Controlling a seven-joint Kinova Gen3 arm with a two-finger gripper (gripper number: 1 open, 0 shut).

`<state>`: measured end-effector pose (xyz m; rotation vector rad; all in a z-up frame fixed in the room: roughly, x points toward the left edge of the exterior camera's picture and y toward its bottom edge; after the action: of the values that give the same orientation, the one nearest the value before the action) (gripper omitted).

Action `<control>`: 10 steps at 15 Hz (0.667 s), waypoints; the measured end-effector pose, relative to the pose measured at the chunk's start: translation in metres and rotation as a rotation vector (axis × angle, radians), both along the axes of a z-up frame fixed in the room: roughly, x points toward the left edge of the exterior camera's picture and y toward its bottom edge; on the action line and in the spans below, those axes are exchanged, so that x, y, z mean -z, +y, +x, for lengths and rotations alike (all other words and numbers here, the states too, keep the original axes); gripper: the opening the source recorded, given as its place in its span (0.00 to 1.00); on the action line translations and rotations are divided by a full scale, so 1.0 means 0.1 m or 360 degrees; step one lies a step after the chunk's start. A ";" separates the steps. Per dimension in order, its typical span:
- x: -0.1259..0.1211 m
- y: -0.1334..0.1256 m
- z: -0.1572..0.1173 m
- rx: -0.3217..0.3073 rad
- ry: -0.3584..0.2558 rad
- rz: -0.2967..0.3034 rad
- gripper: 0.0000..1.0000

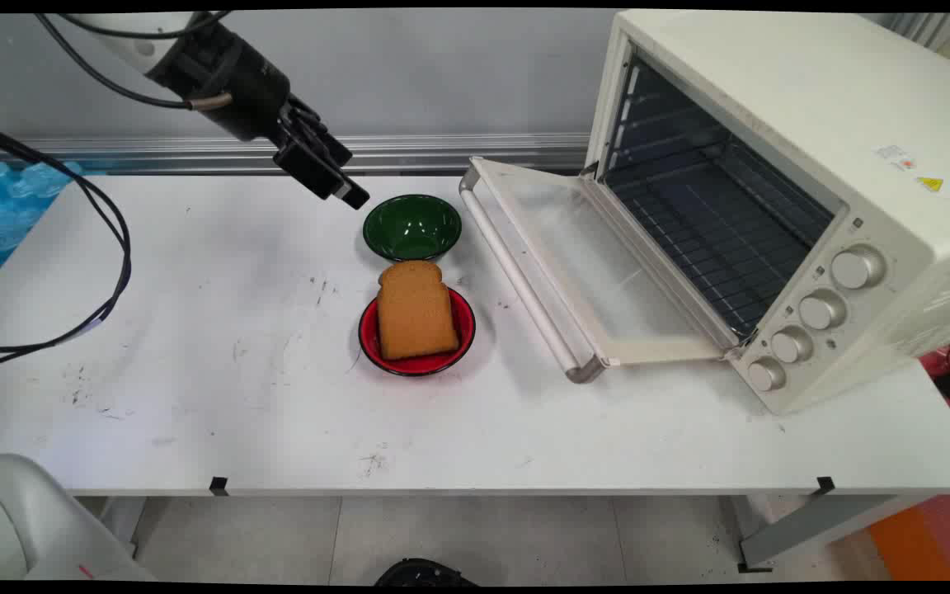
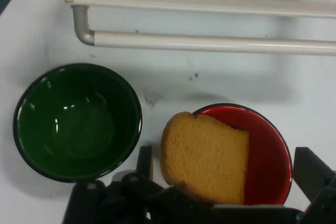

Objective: Close the oven

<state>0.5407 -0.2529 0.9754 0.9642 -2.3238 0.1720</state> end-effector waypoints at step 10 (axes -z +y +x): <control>0.30 0.00 0.00 -0.0097 0.0071 0.0037 0.00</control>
<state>0.5411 -0.2533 0.9457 1.0404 -2.2621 0.1469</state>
